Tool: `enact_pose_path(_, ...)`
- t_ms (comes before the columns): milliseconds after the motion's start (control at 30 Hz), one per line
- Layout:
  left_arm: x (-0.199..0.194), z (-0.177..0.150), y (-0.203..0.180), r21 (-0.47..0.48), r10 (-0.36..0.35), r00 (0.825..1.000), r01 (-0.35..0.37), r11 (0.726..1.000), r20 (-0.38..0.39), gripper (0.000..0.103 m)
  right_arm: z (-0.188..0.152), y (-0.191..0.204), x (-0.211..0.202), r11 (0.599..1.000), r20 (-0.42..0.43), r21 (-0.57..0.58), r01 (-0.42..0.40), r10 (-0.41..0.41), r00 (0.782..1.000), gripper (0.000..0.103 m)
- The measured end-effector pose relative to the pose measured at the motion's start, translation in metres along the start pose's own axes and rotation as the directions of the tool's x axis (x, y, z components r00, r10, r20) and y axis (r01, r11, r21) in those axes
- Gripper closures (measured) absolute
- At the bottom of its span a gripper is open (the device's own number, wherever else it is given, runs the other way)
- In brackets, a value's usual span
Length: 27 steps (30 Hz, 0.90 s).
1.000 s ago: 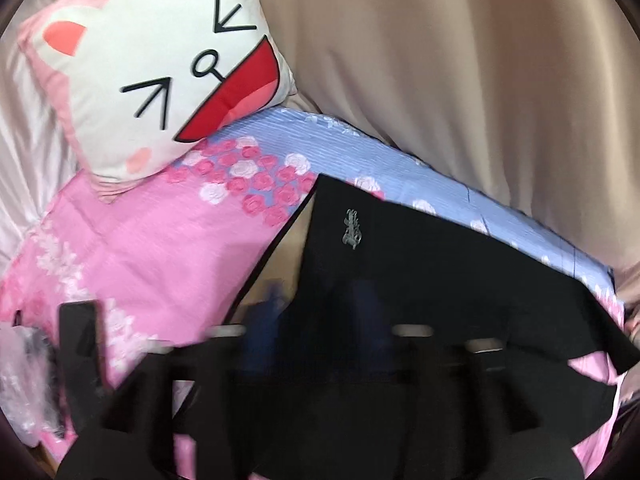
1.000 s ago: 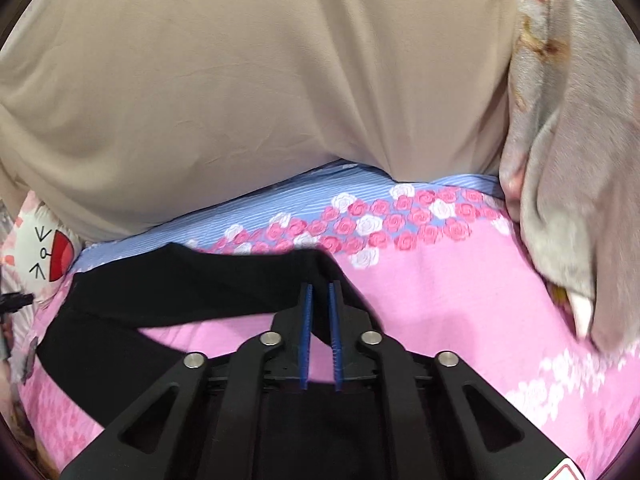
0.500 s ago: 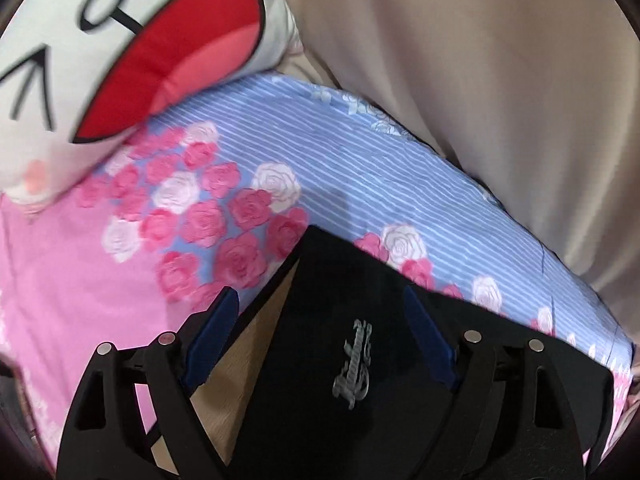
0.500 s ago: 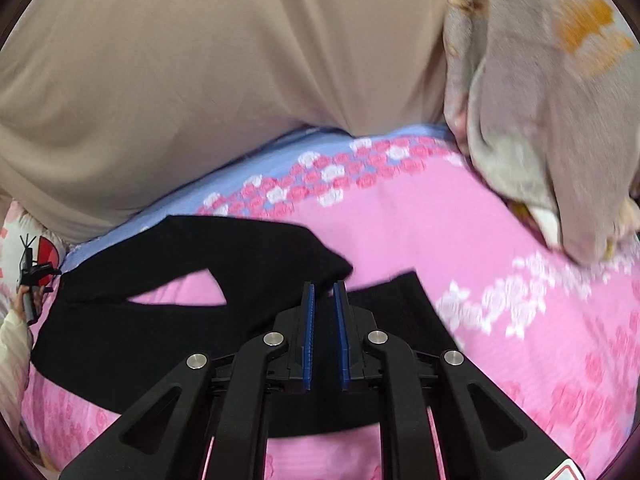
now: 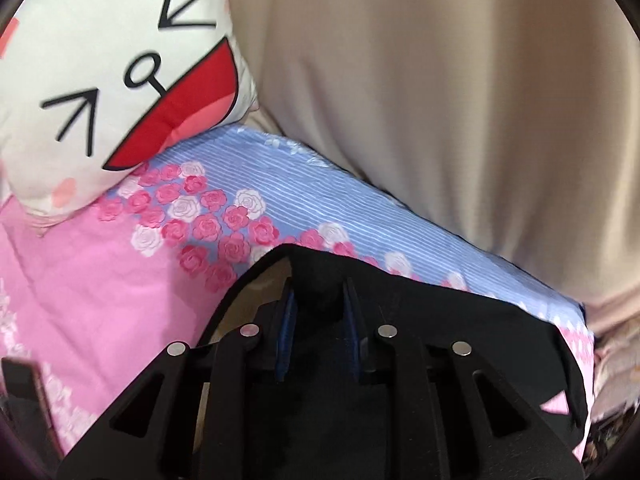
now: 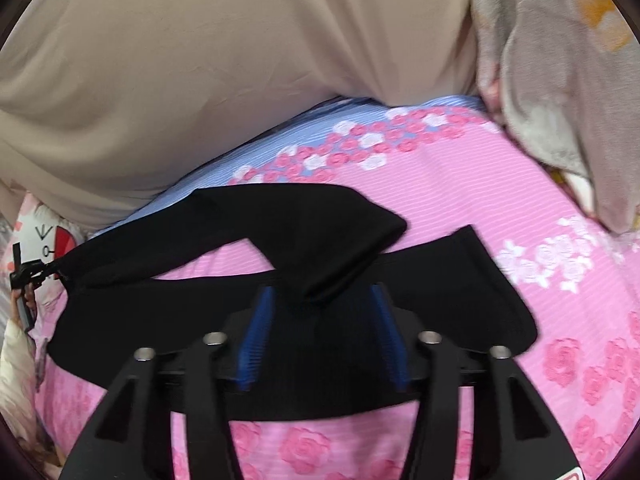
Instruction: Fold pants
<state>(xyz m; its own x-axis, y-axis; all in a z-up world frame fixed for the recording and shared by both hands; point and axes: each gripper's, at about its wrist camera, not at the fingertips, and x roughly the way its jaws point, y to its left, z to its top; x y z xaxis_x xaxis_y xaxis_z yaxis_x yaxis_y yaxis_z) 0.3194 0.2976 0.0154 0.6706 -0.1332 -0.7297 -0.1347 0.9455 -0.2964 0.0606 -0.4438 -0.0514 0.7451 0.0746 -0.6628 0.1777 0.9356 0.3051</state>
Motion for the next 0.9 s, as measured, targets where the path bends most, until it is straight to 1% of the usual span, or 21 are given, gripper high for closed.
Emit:
enact_pose_path(67,-0.012,-0.009,-0.006,0.015,-0.002,1.000,0.002,1.000,-0.003,0.082,0.004,0.003,0.013,0.999,-0.026,0.017,-0.047,0.047,0.999,0.040)
enact_pose_path(100,-0.018,-0.015,-0.009,0.025,0.006,1.000,-0.006,1.000,-0.004,0.082,0.006,0.005,0.022,0.997,-0.042,0.029,-0.066,0.068,0.997,0.039)
enact_pose_path(167,-0.020,-0.022,-0.012,0.032,0.016,1.000,-0.016,0.999,-0.008,0.082,0.009,0.007,0.039,0.998,-0.071,0.036,-0.052,0.054,0.996,0.037)
enact_pose_path(200,-0.020,-0.023,-0.012,0.031,0.017,1.000,-0.016,0.999,-0.013,0.082,0.010,0.007,0.052,0.999,-0.093,0.037,-0.027,0.030,0.995,0.037)
enact_pose_path(233,-0.021,-0.023,-0.012,0.033,0.018,1.000,-0.017,0.999,-0.017,0.082,0.011,0.006,0.065,0.999,-0.116,0.037,0.001,0.003,0.993,0.043)
enact_pose_path(267,-0.024,-0.024,-0.014,0.030,0.023,1.000,-0.022,0.999,-0.019,0.082,0.010,0.006,0.075,0.999,-0.140,0.032,0.008,-0.003,0.990,0.076)
enact_pose_path(300,-0.027,-0.024,-0.014,0.028,0.022,1.000,-0.021,0.999,-0.020,0.082,0.010,0.009,0.087,1.000,-0.169,0.014,0.028,-0.025,0.985,0.084)
enact_pose_path(333,-0.032,-0.022,-0.014,0.018,0.013,1.000,-0.013,1.000,-0.019,0.083,0.013,0.014,0.089,0.999,-0.165,-0.011,0.047,-0.048,0.985,0.093)
enact_pose_path(400,-0.047,-0.018,-0.012,0.006,-0.014,1.000,0.015,1.000,-0.008,0.084,0.025,0.025,0.073,0.999,-0.112,-0.051,0.016,-0.022,0.993,0.095)
enact_pose_path(467,-0.071,-0.017,-0.013,0.026,-0.031,0.999,0.031,0.999,0.009,0.084,0.042,0.037,0.032,0.993,-0.022,-0.118,0.002,-0.004,1.000,0.096)
enact_pose_path(500,-0.088,-0.019,-0.013,0.046,-0.032,0.999,0.031,0.998,0.027,0.087,0.047,0.037,0.015,0.992,0.007,-0.127,-0.007,0.008,1.000,0.096)
enact_pose_path(533,-0.104,-0.022,-0.012,0.067,-0.016,0.998,0.012,0.998,0.054,0.103,0.051,0.033,-0.008,0.991,0.042,-0.136,-0.014,0.019,0.999,0.096)
enact_pose_path(567,-0.125,-0.027,-0.009,0.095,0.016,0.995,-0.025,0.995,0.096,0.103,0.053,0.026,-0.030,0.990,0.077,-0.142,-0.007,0.018,0.997,0.096)
enact_pose_path(600,-0.140,-0.030,-0.003,0.103,0.023,0.993,-0.035,0.994,0.118,0.103,0.056,0.020,-0.044,0.990,0.094,-0.139,0.000,0.014,0.995,0.096)
enact_pose_path(667,-0.162,-0.041,0.014,0.089,0.047,0.990,-0.059,0.994,0.130,0.103,0.054,0.001,-0.071,0.991,0.119,-0.134,0.023,-0.007,0.993,0.096)
enact_pose_path(700,-0.168,-0.050,0.025,0.084,0.078,0.990,-0.089,0.993,0.119,0.103,0.050,-0.011,-0.077,0.990,0.118,-0.130,0.058,-0.043,0.992,0.096)
enact_pose_path(767,-0.166,-0.067,0.038,0.085,0.131,0.989,-0.137,0.987,0.074,0.102,0.036,-0.035,-0.068,0.988,0.057,-0.124,0.092,-0.086,0.995,0.096)
enact_pose_path(800,-0.160,-0.079,0.044,0.074,0.148,0.988,-0.150,0.986,0.034,0.099,0.029,-0.042,-0.061,0.987,0.032,-0.122,0.108,-0.105,0.994,0.096)
enact_pose_path(833,-0.153,-0.089,0.049,0.056,0.128,0.992,-0.127,0.990,-0.003,0.092,0.019,-0.051,-0.049,0.985,-0.003,-0.112,0.132,-0.133,0.991,0.093)
enact_pose_path(867,-0.141,-0.102,0.051,0.029,0.089,0.994,-0.087,0.996,-0.058,0.084,0.010,-0.061,-0.039,0.984,-0.025,-0.086,0.159,-0.161,0.987,0.087)
enact_pose_path(900,-0.133,-0.108,0.052,0.006,0.068,0.994,-0.068,0.998,-0.086,0.056,0.002,-0.066,-0.029,0.981,-0.039,-0.061,0.185,-0.188,0.981,0.083)
